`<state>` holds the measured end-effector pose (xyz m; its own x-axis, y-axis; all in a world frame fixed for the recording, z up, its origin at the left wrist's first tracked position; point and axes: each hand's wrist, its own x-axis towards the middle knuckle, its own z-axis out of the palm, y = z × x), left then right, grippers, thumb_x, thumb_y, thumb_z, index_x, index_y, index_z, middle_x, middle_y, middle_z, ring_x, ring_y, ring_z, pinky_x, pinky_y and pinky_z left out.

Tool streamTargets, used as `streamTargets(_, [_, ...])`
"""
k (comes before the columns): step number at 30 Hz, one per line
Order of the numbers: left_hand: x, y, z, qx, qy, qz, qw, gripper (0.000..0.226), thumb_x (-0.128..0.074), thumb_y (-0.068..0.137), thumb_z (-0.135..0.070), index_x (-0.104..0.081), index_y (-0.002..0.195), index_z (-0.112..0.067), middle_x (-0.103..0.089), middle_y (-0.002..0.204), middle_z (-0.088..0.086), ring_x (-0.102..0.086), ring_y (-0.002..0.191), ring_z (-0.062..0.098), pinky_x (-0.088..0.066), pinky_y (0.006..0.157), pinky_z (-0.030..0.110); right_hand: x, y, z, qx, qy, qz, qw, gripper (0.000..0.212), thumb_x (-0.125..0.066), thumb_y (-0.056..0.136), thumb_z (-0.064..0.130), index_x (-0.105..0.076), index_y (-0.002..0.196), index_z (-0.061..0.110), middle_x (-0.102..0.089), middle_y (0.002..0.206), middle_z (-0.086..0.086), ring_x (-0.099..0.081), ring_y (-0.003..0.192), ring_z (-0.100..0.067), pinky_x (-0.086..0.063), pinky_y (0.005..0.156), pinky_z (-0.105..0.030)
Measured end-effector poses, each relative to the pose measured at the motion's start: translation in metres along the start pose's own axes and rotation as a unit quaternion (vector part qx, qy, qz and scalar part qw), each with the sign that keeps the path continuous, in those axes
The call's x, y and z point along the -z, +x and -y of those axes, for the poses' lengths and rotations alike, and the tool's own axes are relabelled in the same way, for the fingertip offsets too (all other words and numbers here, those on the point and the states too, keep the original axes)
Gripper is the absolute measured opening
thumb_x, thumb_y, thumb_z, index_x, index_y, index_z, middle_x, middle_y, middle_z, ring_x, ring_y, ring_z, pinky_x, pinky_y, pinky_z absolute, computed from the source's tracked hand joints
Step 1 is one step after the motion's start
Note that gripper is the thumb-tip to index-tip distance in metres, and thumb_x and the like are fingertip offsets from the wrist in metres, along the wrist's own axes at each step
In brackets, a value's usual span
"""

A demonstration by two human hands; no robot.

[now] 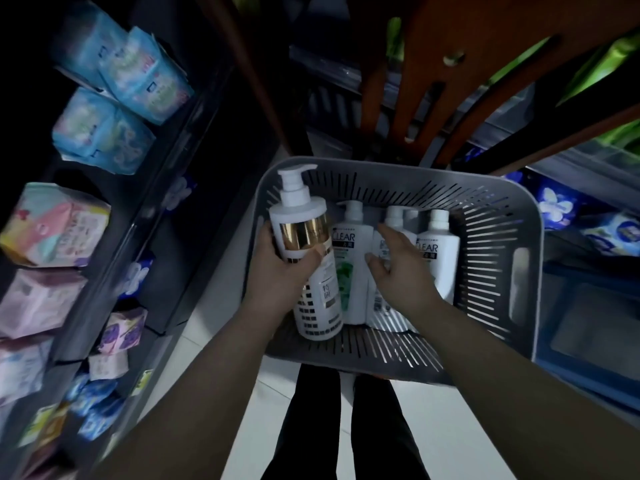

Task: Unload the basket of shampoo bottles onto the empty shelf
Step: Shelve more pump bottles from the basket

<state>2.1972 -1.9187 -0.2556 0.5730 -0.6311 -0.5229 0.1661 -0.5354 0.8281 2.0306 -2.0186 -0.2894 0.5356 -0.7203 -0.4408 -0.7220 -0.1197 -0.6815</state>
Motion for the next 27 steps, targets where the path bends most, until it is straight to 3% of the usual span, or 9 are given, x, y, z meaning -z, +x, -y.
streamTargets(6, [0.031, -0.02, -0.032, 0.007, -0.095, 0.059, 0.994, 0.048, -0.071, 0.075, -0.028, -0.054, 0.12, -0.022, -0.072, 0.105, -0.007, -0.069, 0.098, 0.012, -0.055, 0.072, 0.022, 0.011, -0.016, 0.052, 0.021, 0.216, 0.088, 0.972, 0.062, -0.051, 0.087, 0.055, -0.041, 0.142, 0.028, -0.056, 0.133, 0.004, -0.053, 0.12, -0.009, -0.044, 0.103, -0.036])
streamTargets(8, [0.035, -0.025, -0.04, 0.019, -0.131, 0.065, 0.989, 0.045, -0.067, 0.076, -0.026, -0.055, 0.118, -0.018, -0.072, 0.106, 0.0, -0.069, 0.1, 0.021, -0.056, 0.077, 0.032, 0.016, -0.024, 0.067, 0.033, 0.246, 0.157, 0.956, 0.067, -0.061, 0.078, 0.06, -0.044, 0.137, 0.035, -0.061, 0.127, 0.01, -0.058, 0.115, -0.005, -0.049, 0.095, -0.03])
streamTargets(11, [0.036, -0.031, -0.051, 0.02, -0.178, 0.08, 0.981, 0.046, -0.069, 0.078, -0.025, -0.054, 0.12, -0.012, -0.071, 0.108, 0.006, -0.068, 0.103, 0.027, -0.056, 0.081, 0.041, 0.019, -0.03, 0.083, 0.034, 0.242, 0.21, 0.947, 0.076, -0.08, 0.067, 0.047, -0.041, 0.132, 0.043, -0.063, 0.117, 0.02, -0.061, 0.105, 0.005, -0.05, 0.082, -0.014])
streamTargets(13, [0.036, -0.029, -0.055, 0.01, -0.2, 0.111, 0.973, 0.059, -0.075, 0.077, -0.033, -0.052, 0.127, -0.009, -0.067, 0.118, 0.011, -0.063, 0.112, 0.031, -0.053, 0.09, 0.047, 0.021, -0.03, 0.084, 0.025, 0.252, 0.203, 0.946, 0.077, -0.085, 0.068, 0.031, -0.043, 0.132, 0.035, -0.065, 0.113, 0.019, -0.062, 0.101, 0.006, -0.051, 0.076, -0.012])
streamTargets(16, [0.026, -0.018, -0.043, -0.001, -0.191, 0.171, 0.967, 0.068, -0.053, 0.088, -0.05, -0.043, 0.14, -0.008, -0.053, 0.139, 0.017, -0.05, 0.129, 0.034, -0.042, 0.105, 0.051, 0.03, -0.032, 0.072, 0.002, 0.257, 0.167, 0.952, 0.066, -0.084, 0.069, 0.019, -0.047, 0.119, 0.041, -0.067, 0.103, 0.025, -0.063, 0.095, 0.009, -0.051, 0.068, -0.008])
streamTargets(19, [-0.004, 0.005, -0.013, 0.08, -0.041, 0.076, 0.993, 0.063, -0.053, 0.093, -0.047, -0.037, 0.147, -0.018, -0.047, 0.147, 0.007, -0.046, 0.132, 0.025, -0.038, 0.109, 0.047, 0.037, -0.037, 0.046, -0.042, 0.257, 0.099, 0.96, 0.068, -0.084, 0.068, 0.017, -0.045, 0.12, 0.035, -0.068, 0.107, 0.017, -0.065, 0.096, 0.003, -0.055, 0.078, -0.023])
streamTargets(22, [-0.036, 0.03, 0.022, 0.128, 0.151, 0.089, 0.976, 0.073, -0.063, 0.091, -0.035, -0.027, 0.151, -0.015, -0.045, 0.146, 0.006, -0.049, 0.127, 0.023, -0.042, 0.101, 0.033, 0.046, -0.04, 0.017, -0.076, 0.264, 0.041, 0.961, 0.073, -0.084, 0.066, 0.012, -0.042, 0.123, 0.032, -0.066, 0.11, 0.012, -0.065, 0.097, -0.001, -0.055, 0.079, -0.029])
streamTargets(25, [-0.063, 0.052, 0.051, 0.16, 0.147, 0.109, 0.97, 0.081, -0.073, 0.085, -0.03, -0.025, 0.149, -0.011, -0.051, 0.14, 0.008, -0.053, 0.109, 0.017, -0.045, 0.087, 0.028, 0.052, -0.04, -0.008, -0.082, 0.26, 0.001, 0.962, 0.072, -0.083, 0.067, 0.006, -0.041, 0.119, 0.036, -0.064, 0.11, 0.014, -0.063, 0.095, 0.006, -0.052, 0.068, -0.012])
streamTargets(27, [-0.077, 0.063, 0.066, 0.176, 0.156, 0.117, 0.965, 0.087, -0.078, 0.079, -0.032, -0.027, 0.146, -0.01, -0.052, 0.138, 0.008, -0.054, 0.111, 0.018, -0.047, 0.091, 0.03, 0.053, -0.042, -0.023, -0.086, 0.265, -0.012, 0.96, 0.073, -0.082, 0.068, 0.004, -0.041, 0.12, 0.034, -0.063, 0.111, 0.013, -0.063, 0.095, 0.006, -0.051, 0.066, -0.009])
